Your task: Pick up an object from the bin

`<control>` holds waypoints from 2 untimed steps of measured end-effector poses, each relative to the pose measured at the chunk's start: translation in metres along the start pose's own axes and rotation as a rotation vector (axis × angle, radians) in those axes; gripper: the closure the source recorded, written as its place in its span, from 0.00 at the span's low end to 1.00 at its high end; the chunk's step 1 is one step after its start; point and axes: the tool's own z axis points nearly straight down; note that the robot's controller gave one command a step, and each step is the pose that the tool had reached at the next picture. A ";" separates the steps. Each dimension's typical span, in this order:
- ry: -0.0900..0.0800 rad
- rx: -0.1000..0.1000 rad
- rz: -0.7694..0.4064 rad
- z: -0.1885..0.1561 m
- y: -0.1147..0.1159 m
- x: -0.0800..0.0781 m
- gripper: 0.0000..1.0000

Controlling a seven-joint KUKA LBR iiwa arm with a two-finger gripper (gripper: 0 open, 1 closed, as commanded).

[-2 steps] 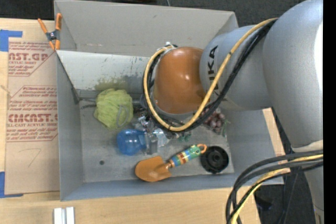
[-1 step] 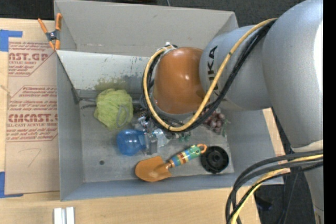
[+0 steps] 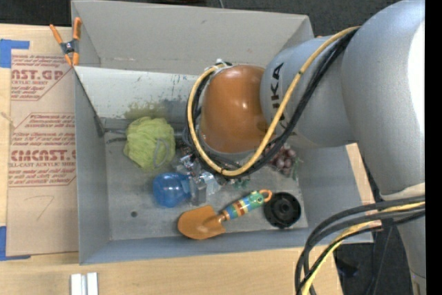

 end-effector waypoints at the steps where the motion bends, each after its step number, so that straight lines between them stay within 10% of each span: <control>1: 0.000 -0.001 -0.200 -0.011 0.015 -0.015 1.00; 2: 0.004 -0.003 -0.064 0.004 0.004 -0.007 1.00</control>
Offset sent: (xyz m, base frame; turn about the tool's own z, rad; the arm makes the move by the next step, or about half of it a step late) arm 0.0055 0.0038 -0.0050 -0.0626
